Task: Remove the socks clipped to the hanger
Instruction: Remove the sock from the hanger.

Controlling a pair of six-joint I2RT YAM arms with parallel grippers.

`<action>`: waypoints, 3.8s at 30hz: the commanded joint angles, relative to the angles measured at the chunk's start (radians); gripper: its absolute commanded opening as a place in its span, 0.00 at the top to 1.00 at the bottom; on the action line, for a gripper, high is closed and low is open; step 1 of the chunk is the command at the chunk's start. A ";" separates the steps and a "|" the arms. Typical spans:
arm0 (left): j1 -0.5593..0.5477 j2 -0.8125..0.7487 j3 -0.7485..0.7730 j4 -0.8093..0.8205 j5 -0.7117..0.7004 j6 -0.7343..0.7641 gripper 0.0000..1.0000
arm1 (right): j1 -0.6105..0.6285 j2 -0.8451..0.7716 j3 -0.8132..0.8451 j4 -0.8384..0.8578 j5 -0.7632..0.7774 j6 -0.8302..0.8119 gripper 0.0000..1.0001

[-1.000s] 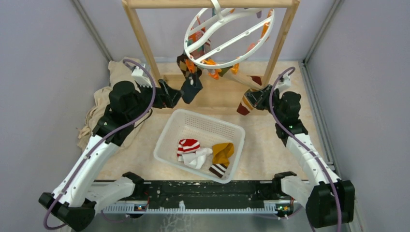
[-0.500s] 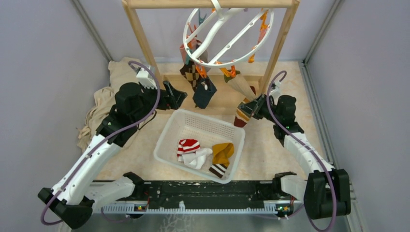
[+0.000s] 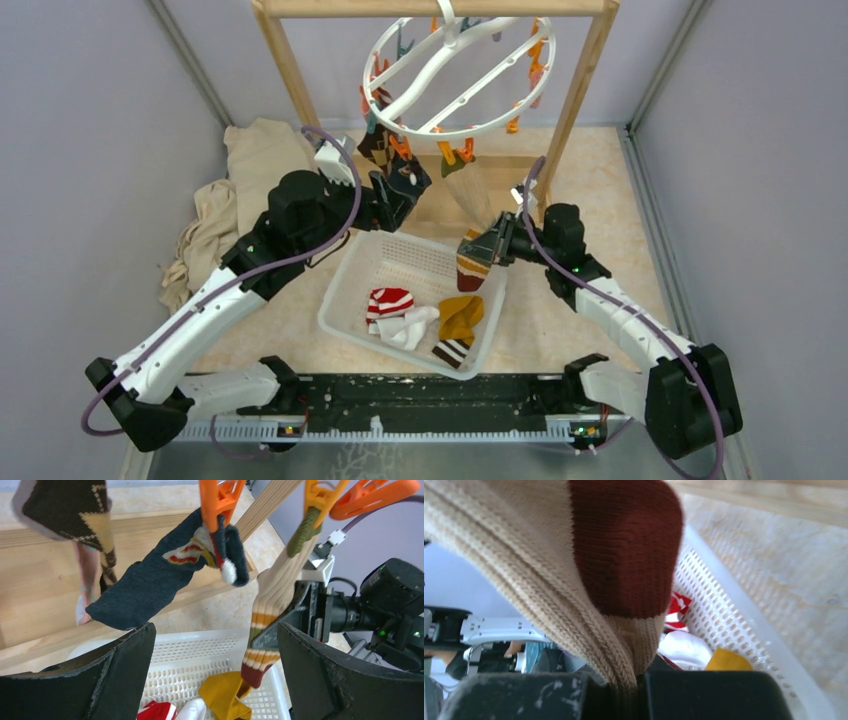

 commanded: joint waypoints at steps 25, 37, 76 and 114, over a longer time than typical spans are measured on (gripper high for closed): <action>-0.043 0.139 0.101 0.187 -0.049 0.063 0.03 | 0.177 0.322 0.278 -0.075 0.425 -0.241 1.00; -0.043 0.222 0.120 0.258 -0.060 0.100 0.02 | 0.110 0.468 0.346 -0.017 0.347 -0.236 1.00; -0.043 0.194 -0.020 0.631 0.223 0.127 0.01 | 0.103 0.010 0.142 -0.146 0.177 -0.128 1.00; -0.043 0.181 0.037 0.504 0.323 0.066 0.01 | 0.106 -0.117 0.056 -0.001 0.034 -0.083 1.00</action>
